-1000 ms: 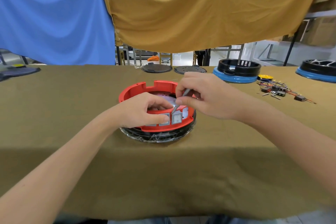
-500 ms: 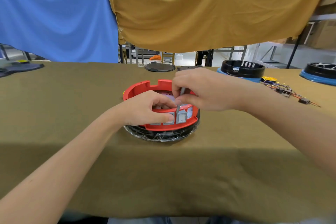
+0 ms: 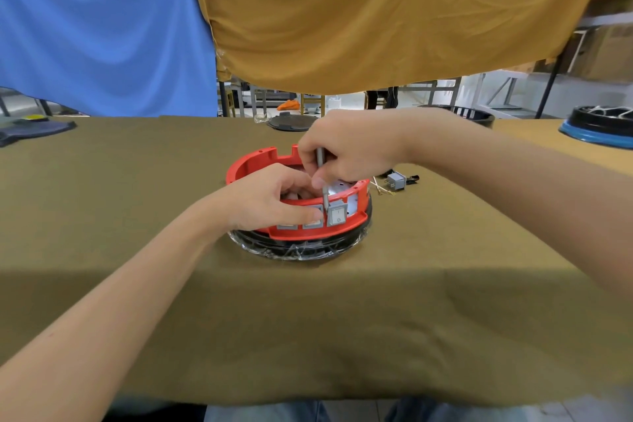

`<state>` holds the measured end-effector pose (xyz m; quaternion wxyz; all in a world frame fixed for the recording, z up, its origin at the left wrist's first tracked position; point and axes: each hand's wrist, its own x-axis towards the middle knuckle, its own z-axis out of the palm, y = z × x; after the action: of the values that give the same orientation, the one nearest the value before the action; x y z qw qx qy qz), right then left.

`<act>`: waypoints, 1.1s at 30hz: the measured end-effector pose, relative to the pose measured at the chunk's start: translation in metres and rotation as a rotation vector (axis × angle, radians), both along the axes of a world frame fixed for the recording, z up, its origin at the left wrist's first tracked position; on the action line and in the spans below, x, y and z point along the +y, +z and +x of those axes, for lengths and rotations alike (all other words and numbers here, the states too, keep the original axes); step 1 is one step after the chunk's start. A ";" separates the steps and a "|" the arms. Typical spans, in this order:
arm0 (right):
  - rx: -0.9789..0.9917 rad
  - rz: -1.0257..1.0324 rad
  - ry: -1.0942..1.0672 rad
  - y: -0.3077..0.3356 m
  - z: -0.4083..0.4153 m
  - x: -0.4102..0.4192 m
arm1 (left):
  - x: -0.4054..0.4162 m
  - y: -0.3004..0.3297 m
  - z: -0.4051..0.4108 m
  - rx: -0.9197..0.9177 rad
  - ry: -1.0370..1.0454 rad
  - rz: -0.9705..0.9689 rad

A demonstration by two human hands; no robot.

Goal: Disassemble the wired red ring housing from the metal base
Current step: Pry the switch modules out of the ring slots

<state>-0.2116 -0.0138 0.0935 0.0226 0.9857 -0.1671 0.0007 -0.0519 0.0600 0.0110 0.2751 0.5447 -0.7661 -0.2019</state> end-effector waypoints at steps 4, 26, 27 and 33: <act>0.082 -0.009 -0.013 0.005 0.018 -0.004 | -0.002 0.000 0.004 -0.014 0.033 0.000; 0.069 0.078 0.007 -0.017 0.001 -0.007 | -0.005 -0.001 0.003 0.071 -0.004 -0.006; 0.076 0.073 0.007 -0.016 0.002 -0.009 | -0.005 -0.001 0.003 0.075 -0.002 0.000; 0.032 0.198 0.020 -0.017 0.000 -0.017 | -0.007 0.001 0.004 0.078 -0.016 0.020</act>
<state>-0.2120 -0.0305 0.0766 -0.0723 0.9846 -0.1563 -0.0315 -0.0476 0.0535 0.0116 0.2980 0.5331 -0.7569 -0.2328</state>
